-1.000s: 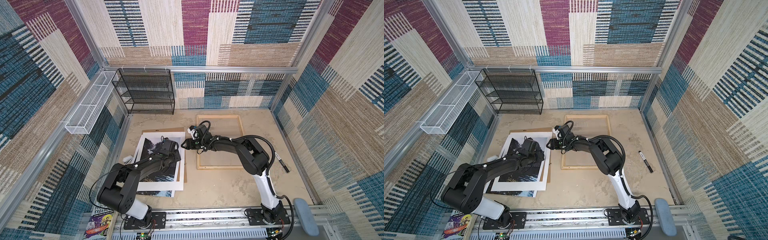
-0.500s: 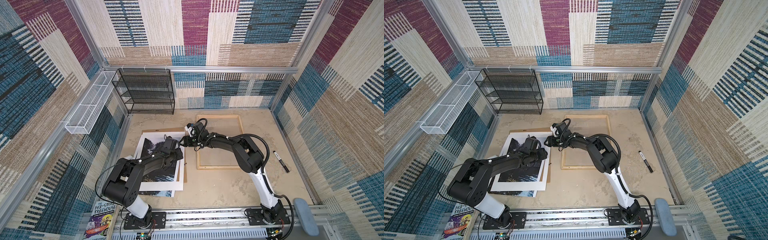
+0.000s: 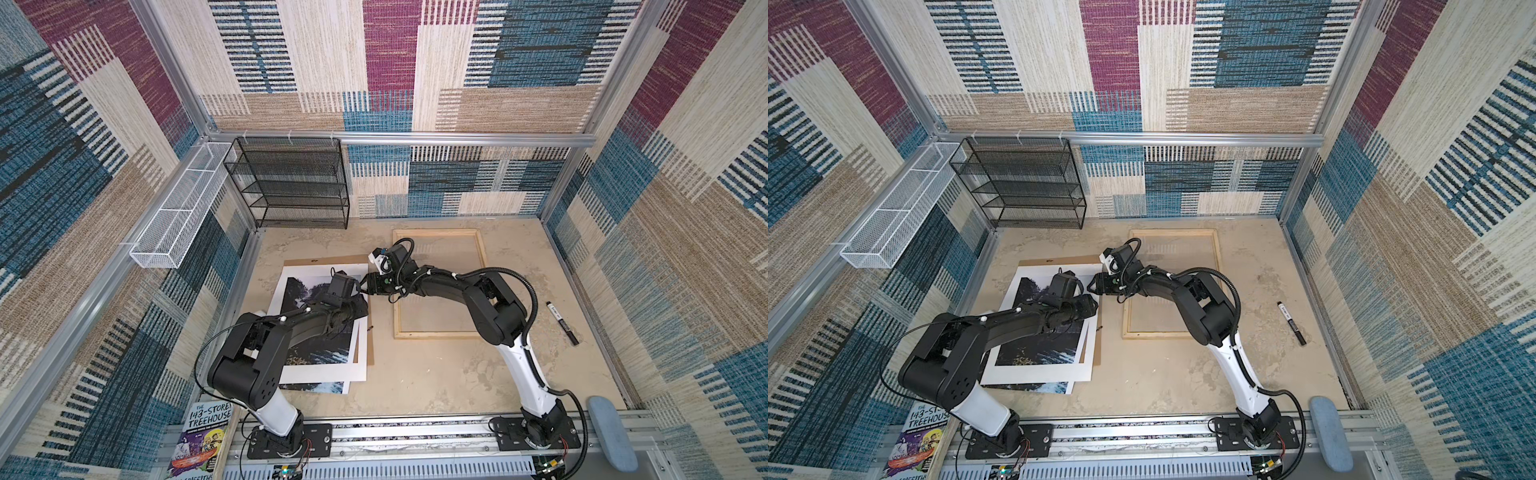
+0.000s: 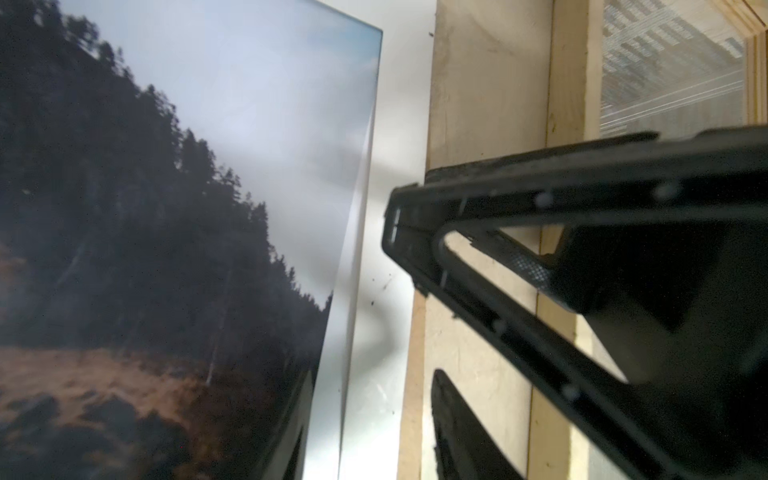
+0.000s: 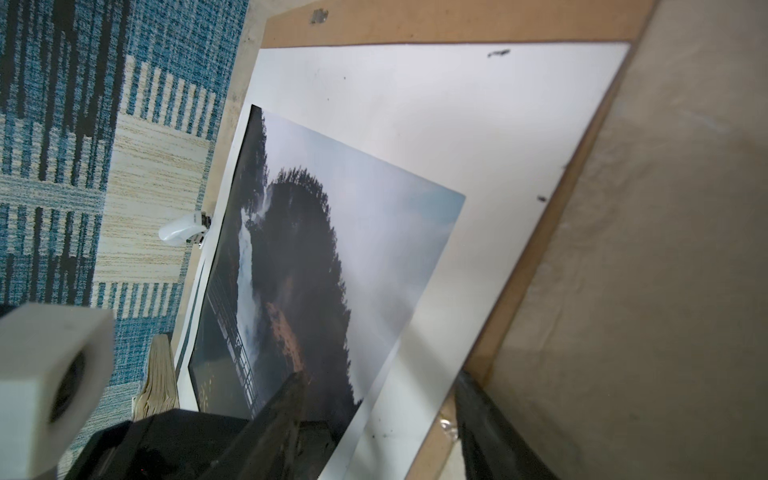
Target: Put the photo into the frame
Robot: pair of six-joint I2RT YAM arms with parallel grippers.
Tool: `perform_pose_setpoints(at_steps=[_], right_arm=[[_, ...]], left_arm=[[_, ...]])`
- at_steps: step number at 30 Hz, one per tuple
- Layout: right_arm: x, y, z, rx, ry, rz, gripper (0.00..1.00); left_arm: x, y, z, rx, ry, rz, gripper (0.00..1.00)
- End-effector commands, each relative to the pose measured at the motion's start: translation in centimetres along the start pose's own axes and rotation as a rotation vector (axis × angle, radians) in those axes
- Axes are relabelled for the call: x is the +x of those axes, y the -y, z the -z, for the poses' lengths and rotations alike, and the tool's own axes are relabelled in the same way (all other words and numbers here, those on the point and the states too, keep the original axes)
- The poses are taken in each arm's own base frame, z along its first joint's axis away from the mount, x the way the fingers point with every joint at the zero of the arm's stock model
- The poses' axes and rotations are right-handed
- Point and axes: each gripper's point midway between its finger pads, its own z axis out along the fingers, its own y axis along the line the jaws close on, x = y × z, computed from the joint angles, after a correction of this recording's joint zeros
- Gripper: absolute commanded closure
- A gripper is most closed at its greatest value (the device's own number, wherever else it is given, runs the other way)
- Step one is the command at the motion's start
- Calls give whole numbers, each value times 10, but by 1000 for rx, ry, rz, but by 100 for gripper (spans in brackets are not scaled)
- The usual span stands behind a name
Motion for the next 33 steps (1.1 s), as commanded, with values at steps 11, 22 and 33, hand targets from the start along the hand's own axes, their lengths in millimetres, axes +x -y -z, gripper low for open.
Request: perform_pose_setpoints(at_steps=[11, 22, 33], right_arm=[[2, 7, 6, -13, 2, -33, 39], [3, 6, 6, -50, -7, -51, 39], [7, 12, 11, -74, -4, -71, 44]], left_arm=[[10, 11, -8, 60, -71, -25, 50], [11, 23, -12, 125, -90, -30, 51], [11, 27, -12, 153, -85, -31, 52]])
